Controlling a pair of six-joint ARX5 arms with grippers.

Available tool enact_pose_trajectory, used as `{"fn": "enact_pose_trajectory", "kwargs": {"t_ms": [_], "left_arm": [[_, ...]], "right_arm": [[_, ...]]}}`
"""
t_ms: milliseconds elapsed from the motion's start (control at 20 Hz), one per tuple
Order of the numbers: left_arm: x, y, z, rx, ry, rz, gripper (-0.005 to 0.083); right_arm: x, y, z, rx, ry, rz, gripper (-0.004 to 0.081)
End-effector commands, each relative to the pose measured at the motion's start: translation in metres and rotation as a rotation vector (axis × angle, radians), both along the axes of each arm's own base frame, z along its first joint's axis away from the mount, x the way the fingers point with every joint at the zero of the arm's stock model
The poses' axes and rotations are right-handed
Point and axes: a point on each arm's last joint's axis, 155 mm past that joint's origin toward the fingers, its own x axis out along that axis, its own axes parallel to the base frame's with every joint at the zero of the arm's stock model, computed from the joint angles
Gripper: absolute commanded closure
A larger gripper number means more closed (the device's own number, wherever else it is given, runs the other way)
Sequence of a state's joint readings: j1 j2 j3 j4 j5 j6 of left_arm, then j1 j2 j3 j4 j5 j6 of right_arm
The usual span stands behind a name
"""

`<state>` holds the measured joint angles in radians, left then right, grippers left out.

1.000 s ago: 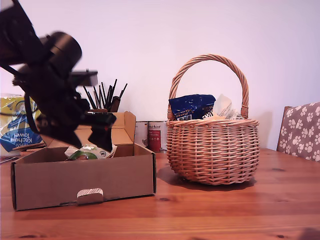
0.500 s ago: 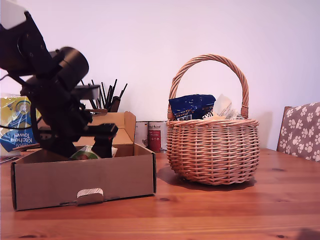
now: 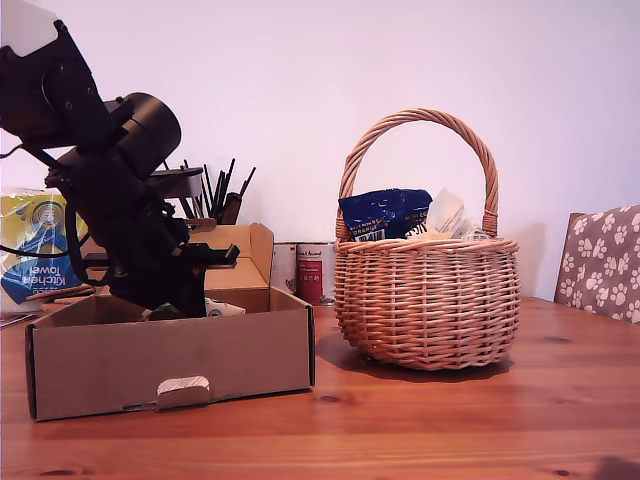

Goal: Move the bags of Easter eggs from the cardboard box on the left into the woven basket on the right side.

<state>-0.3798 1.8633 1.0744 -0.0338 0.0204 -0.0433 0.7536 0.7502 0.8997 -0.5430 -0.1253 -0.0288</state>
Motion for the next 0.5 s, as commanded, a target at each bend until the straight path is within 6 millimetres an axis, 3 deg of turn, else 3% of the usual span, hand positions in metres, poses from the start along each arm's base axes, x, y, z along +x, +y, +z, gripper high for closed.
{"fn": "enact_pose_trajectory", "kwargs": {"t_ms": [0, 300, 450], "left_arm": [[-0.005, -0.006, 0.02, -0.009, -0.029, -0.041, 0.0667], [-0.044, -0.022, 0.085, -0.051, -0.073, -0.247, 0.0667], [-0.046, -0.019, 0.115, -0.072, -0.139, -0.246, 0.0681]], "right_arm": [[-0.001, 0.001, 0.003, 0.005, -0.011, 0.01, 0.0783], [-0.001, 0.001, 0.003, 0.005, -0.012, 0.007, 0.0783], [0.0, 0.001, 0.003, 0.005, -0.013, 0.007, 0.0783]]}}
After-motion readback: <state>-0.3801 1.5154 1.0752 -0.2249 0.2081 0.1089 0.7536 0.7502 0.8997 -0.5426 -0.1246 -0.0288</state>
